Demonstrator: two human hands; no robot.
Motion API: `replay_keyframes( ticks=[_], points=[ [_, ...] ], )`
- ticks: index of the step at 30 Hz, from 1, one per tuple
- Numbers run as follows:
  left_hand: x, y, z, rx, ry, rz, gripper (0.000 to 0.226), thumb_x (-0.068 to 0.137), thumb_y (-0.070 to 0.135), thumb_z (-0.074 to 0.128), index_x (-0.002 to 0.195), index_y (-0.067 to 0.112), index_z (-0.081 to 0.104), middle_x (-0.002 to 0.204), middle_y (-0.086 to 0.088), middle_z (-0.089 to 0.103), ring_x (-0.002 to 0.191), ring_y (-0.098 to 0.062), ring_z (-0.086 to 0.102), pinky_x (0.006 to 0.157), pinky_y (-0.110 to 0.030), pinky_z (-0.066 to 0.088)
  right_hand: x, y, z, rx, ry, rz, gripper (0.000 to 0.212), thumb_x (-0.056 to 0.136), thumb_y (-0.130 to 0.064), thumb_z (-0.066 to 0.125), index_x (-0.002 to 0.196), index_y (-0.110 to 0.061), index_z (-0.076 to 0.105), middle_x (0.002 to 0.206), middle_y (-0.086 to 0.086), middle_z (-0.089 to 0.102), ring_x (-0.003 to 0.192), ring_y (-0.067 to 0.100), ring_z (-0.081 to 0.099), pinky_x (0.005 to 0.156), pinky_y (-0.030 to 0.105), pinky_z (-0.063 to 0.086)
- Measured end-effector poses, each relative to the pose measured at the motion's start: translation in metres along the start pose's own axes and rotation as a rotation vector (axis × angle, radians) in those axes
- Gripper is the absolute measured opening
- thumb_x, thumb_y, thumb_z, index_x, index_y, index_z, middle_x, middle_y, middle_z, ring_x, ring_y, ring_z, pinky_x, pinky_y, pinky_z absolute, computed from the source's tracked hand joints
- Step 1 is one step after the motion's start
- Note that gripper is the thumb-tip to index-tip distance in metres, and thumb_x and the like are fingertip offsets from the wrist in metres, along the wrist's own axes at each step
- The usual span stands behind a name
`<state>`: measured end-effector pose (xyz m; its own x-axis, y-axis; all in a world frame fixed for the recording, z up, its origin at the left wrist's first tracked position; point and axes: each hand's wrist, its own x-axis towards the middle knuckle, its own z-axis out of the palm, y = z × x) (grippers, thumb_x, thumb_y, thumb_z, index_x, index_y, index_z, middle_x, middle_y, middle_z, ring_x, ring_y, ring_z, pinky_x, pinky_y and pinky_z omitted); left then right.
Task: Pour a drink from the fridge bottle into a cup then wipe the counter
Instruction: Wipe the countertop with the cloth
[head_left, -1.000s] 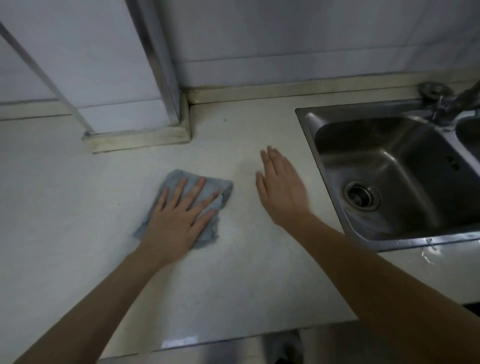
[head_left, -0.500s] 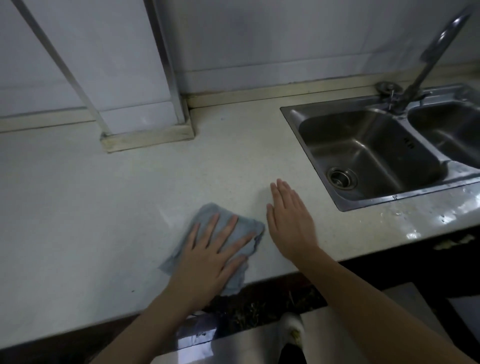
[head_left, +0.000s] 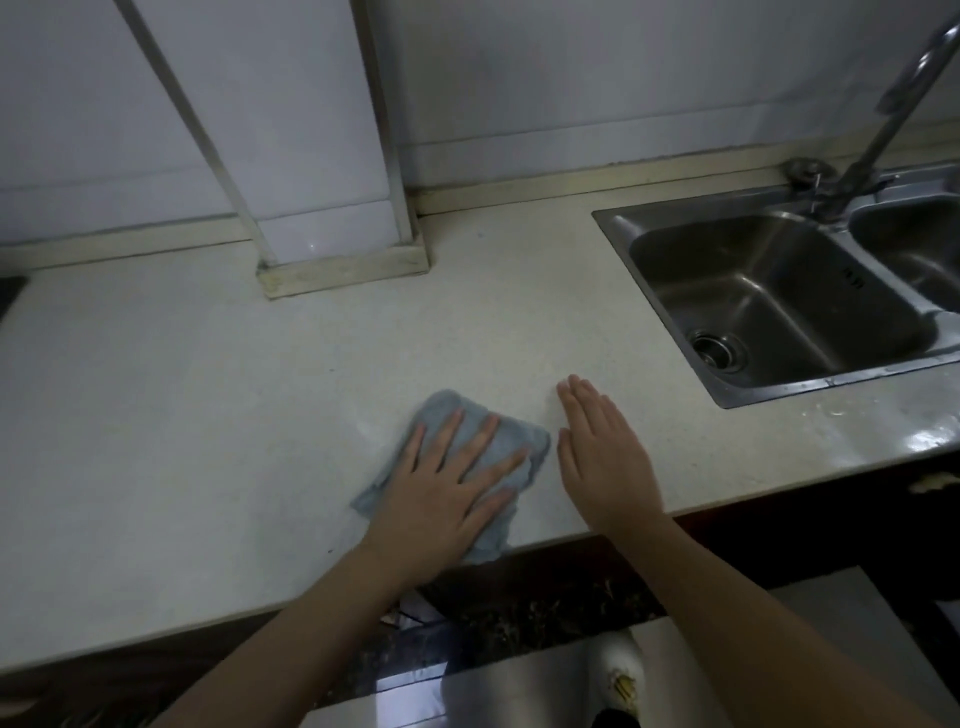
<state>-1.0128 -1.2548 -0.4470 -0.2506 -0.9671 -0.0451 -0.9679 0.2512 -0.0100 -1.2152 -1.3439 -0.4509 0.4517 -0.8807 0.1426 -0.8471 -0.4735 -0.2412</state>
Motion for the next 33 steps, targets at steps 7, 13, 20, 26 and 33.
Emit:
replay_keyframes(
  ticks=[7, 13, 20, 26, 33],
  points=[
    [-0.057, -0.077, -0.005, -0.005, 0.0, 0.011, 0.052, 0.104, 0.05, 0.016, 0.154, 0.041, 0.006, 0.165, 0.007, 0.001, 0.151, -0.022, -0.002, 0.12, -0.05, 0.008, 0.022, -0.033, -0.004, -0.123, 0.017, 0.039, 0.059, 0.099, -0.035, 0.011, 0.142, -0.005, 0.039, 0.147, 0.013, 0.043, 0.139, 0.023, 0.036, 0.119, 0.041, 0.023],
    [-0.076, -0.115, -0.004, -0.055, -0.02, -0.212, 0.055, 0.101, 0.056, 0.01, 0.154, 0.04, 0.011, 0.164, 0.007, 0.005, 0.151, -0.023, 0.004, 0.12, -0.052, 0.01, 0.045, -0.112, 0.024, -0.025, 0.005, -0.108, 0.059, 0.1, -0.034, 0.011, 0.148, -0.005, 0.029, 0.155, 0.013, 0.029, 0.145, 0.024, 0.025, 0.119, 0.04, 0.022],
    [-0.073, -0.111, 0.0, -0.086, 0.001, -0.291, 0.064, 0.099, 0.058, 0.0, 0.156, 0.029, 0.008, 0.164, 0.004, 0.003, 0.151, -0.02, -0.007, 0.122, -0.049, 0.001, 0.071, -0.19, 0.047, 0.116, -0.043, -0.287, 0.058, 0.101, -0.039, 0.013, 0.15, -0.01, 0.024, 0.158, 0.007, 0.022, 0.147, 0.016, 0.014, 0.121, 0.032, 0.009],
    [-0.054, -0.124, 0.0, -0.096, -0.025, -0.372, 0.068, 0.095, 0.057, -0.006, 0.156, 0.027, -0.001, 0.163, -0.004, -0.017, 0.147, -0.021, -0.026, 0.12, -0.05, -0.005, 0.102, -0.214, 0.05, 0.05, -0.108, -0.543, 0.054, 0.101, -0.018, 0.031, 0.152, -0.01, 0.013, 0.161, 0.006, 0.009, 0.148, 0.017, 0.005, 0.12, 0.032, -0.002],
    [-0.017, -0.155, -0.005, -0.082, -0.112, -0.47, 0.074, 0.093, 0.059, 0.003, 0.156, 0.021, -0.008, 0.163, -0.006, -0.017, 0.147, -0.025, -0.025, 0.12, -0.048, -0.008, 0.147, -0.233, 0.061, 0.036, -0.183, -0.466, 0.053, 0.102, -0.015, 0.031, 0.151, -0.007, 0.014, 0.16, 0.009, 0.012, 0.148, 0.02, 0.008, 0.118, 0.028, -0.003]
  ],
)
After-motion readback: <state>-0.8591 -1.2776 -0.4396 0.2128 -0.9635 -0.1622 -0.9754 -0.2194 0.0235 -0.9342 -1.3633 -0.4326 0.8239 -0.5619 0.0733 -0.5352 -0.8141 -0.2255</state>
